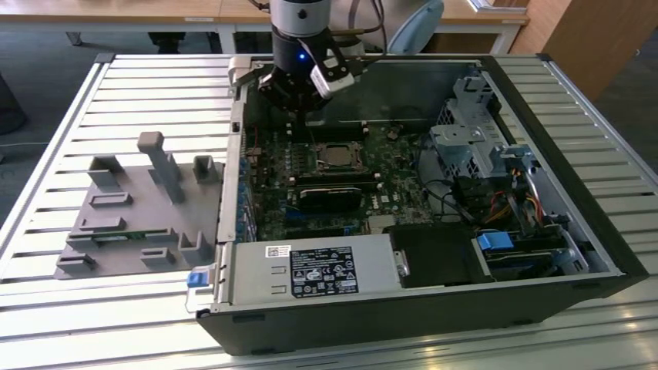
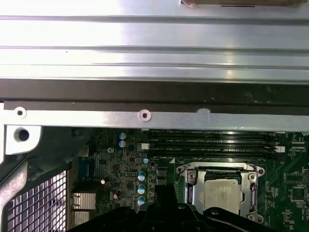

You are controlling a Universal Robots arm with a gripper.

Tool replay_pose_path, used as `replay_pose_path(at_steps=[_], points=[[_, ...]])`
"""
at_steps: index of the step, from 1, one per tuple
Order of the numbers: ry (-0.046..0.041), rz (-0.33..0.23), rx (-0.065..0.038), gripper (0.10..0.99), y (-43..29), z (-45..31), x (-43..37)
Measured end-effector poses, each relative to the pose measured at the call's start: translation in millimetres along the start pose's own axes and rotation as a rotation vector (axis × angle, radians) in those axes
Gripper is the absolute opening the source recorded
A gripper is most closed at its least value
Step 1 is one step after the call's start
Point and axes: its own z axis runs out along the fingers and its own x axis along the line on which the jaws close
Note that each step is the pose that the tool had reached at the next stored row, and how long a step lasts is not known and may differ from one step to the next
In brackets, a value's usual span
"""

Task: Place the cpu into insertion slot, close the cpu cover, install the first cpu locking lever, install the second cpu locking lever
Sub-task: 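Install the first cpu locking lever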

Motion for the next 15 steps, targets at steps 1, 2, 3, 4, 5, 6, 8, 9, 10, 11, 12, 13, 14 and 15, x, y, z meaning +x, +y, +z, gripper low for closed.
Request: replay_pose_path(at_steps=[1,2,3,4,5,6,8,9,10,11,12,13,14,15], points=[[0.0,0.0,0.0,0.106,0.5,0.1,0.0],[0.0,0.0,0.0,0.106,1.1,0.2,0.1],[0.0,0.0,0.0,0.106,1.6,0.3,0.2],[0.0,0.0,0.0,0.106,2.2,0.4,0.3],[0.0,0.0,0.0,0.106,2.7,0.5,0.4],[0.0,0.0,0.0,0.106,3.2,0.7,0.4],[-0.0001,0.0,0.0,0.106,4.5,1.0,0.4],[-0.0001,0.0,0.0,0.106,5.4,1.2,0.4],[0.0,0.0,0.0,0.106,6.4,1.4,0.4],[0.0,0.0,0.0,0.106,7.1,1.6,0.4],[0.0,0.0,0.0,0.106,7.7,1.8,0.4],[0.0,0.0,0.0,0.106,8.0,2.0,0.2],[0.0,0.0,0.0,0.106,8.2,2.1,-0.2],[0.0,0.0,0.0,0.106,8.3,2.2,-1.1]])
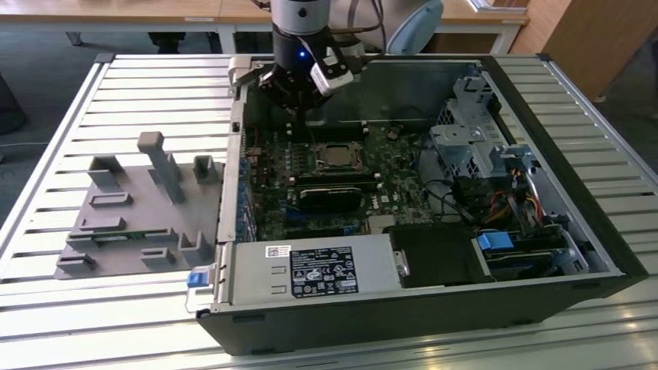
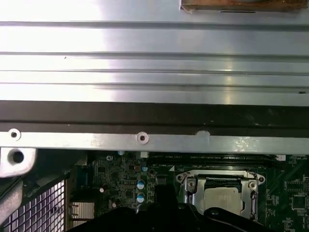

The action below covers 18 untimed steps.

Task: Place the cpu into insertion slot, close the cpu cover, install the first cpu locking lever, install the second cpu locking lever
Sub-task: 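Install the first cpu locking lever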

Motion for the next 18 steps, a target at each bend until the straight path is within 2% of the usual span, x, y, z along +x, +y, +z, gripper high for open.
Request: replay_pose_path(at_steps=[8,18], points=[[0.0,0.0,0.0,0.106,0.8,1.0,-15.7],[0.0007,0.0,0.0,0.106,1.3,3.6,-47.1]])
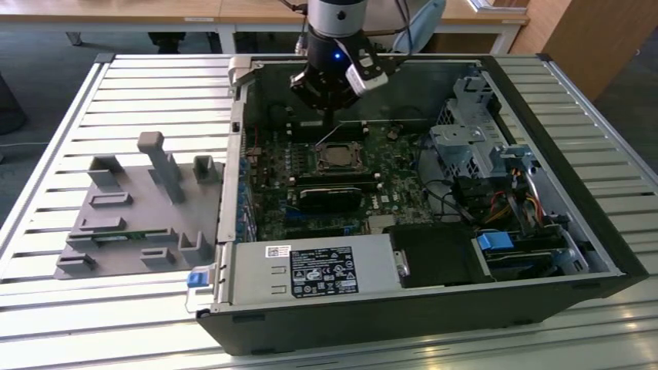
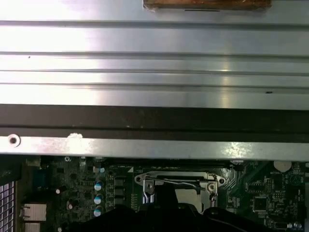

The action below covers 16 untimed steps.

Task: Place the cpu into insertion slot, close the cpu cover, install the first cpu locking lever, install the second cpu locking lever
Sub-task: 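Install the first cpu locking lever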

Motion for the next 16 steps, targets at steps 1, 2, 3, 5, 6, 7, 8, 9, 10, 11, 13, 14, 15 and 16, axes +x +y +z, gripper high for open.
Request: replay_pose_path(at_steps=[1,2,3,5,6,7,8,9,10,11,13,14,15,16], points=[[0.0001,0.0,0.0,0.106,0.0,0.1,-0.3],[0.0001,0.0,0.0,0.106,0.0,0.1,-0.3],[0.0002,0.0,0.0,0.106,0.0,0.2,-0.3],[0.0001,0.0,-0.014,0.106,0.0,0.9,-0.3],[0.0,0.0,-0.031,0.106,0.0,1.2,-0.4],[0.0001,0.0,-0.046,0.106,0.0,1.4,-0.4],[0.0,0.0,-0.056,0.106,0.0,2.0,-0.5],[-0.0002,0.0,-0.058,0.106,0.0,2.8,-1.0],[0.0001,0.0,-0.057,0.106,0.0,3.1,-1.7],[0.0002,0.0,-0.057,0.106,0.0,3.3,-2.4],[0.0,0.0,-0.057,0.106,-0.1,4.4,-3.6],[0.0,0.0,-0.056,0.106,-0.1,5.0,-4.1],[0.0001,0.0,-0.055,0.106,-0.1,5.7,-4.6],[0.0002,0.0,-0.055,0.106,-0.2,6.7,-5.2]])
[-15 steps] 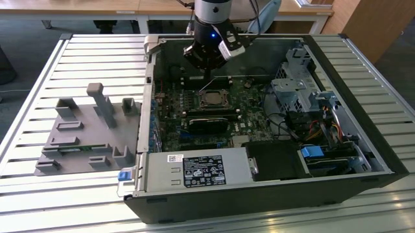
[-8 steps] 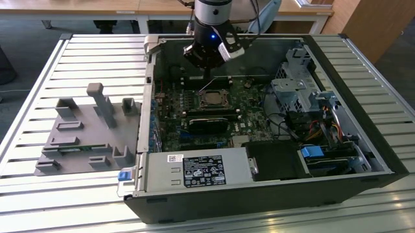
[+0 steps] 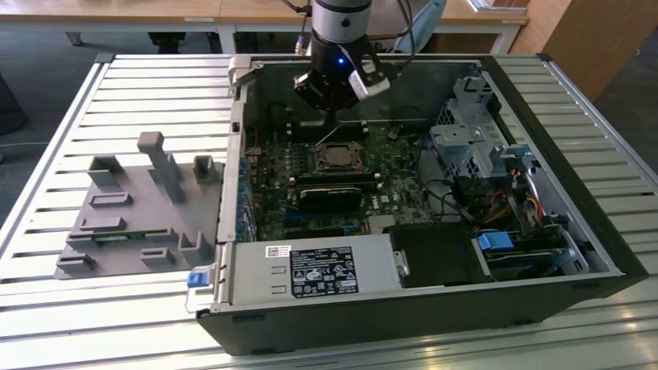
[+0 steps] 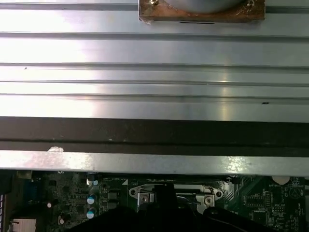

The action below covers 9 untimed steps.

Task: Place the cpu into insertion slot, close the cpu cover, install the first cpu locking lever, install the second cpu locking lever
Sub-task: 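Install the first cpu locking lever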

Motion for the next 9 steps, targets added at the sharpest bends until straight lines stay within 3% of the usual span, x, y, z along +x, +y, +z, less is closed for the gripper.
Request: replay_pose_path(at_steps=[9], points=[[-0.0001,0.0,0.0,0.106,-0.5,6.2,-6.3]])
